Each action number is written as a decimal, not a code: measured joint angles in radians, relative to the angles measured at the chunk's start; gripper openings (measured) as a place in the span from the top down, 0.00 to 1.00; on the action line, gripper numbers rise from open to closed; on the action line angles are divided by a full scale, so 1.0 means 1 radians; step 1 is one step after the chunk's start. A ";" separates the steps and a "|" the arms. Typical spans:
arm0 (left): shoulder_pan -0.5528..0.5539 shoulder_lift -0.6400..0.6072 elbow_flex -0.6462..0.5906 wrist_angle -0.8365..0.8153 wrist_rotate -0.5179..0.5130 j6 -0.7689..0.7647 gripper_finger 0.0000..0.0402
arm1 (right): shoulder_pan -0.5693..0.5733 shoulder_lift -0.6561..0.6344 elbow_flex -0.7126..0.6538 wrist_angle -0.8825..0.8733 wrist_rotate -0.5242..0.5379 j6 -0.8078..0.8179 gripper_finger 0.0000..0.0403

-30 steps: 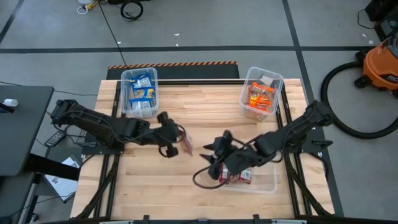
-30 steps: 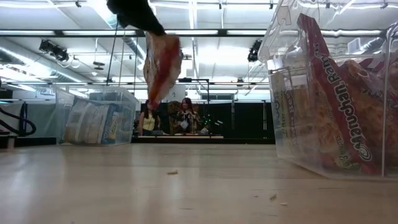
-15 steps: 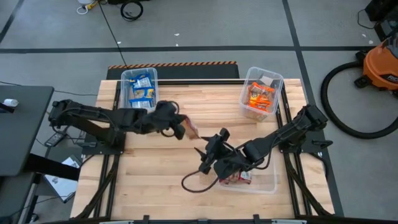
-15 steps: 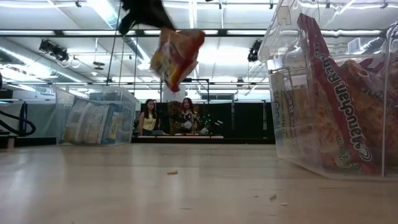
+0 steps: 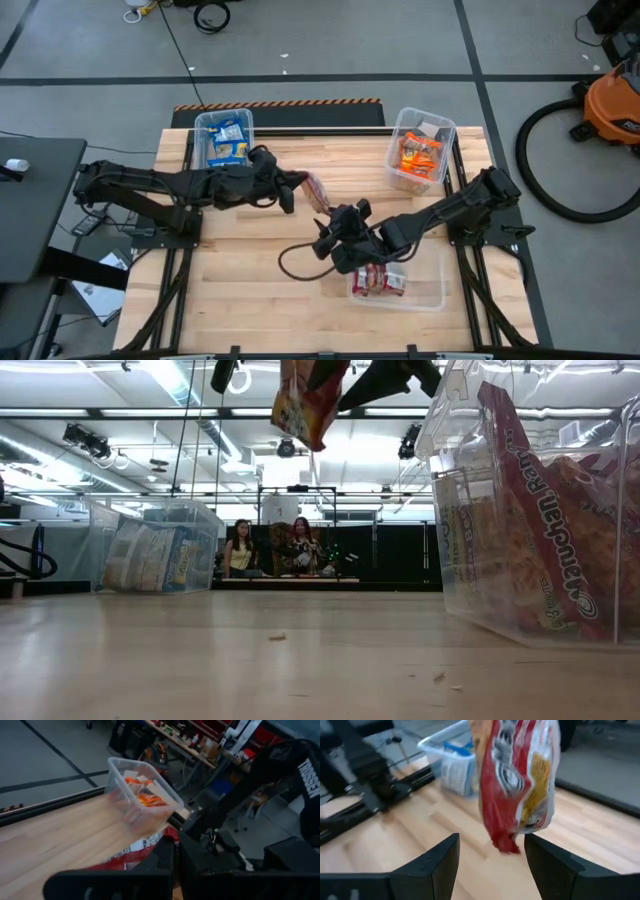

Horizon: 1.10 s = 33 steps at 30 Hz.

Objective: Sort Maruchan noodles
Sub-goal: Put the red noodle pack into the bottom transparent bin

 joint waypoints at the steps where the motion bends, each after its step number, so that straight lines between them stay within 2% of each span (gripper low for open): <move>1: 0.000 0.000 0.000 0.005 0.000 0.000 0.97 | -0.004 0.000 0.000 0.004 0.017 -0.001 0.43; 9: -0.001 0.000 0.000 0.094 0.016 -0.021 0.97 | -0.036 0.000 0.000 0.020 0.062 -0.069 0.47; 19: -0.001 0.001 0.000 0.109 0.016 -0.024 0.97 | -0.039 0.000 0.000 0.034 0.086 -0.094 0.70; 27: -0.001 0.001 0.000 0.112 0.033 0.048 0.97 | -0.044 -0.001 0.000 0.035 0.085 -0.094 0.96; 33: 0.000 0.001 0.000 0.108 0.084 0.175 0.91 | -0.045 -0.027 0.000 0.036 -0.017 -0.038 0.97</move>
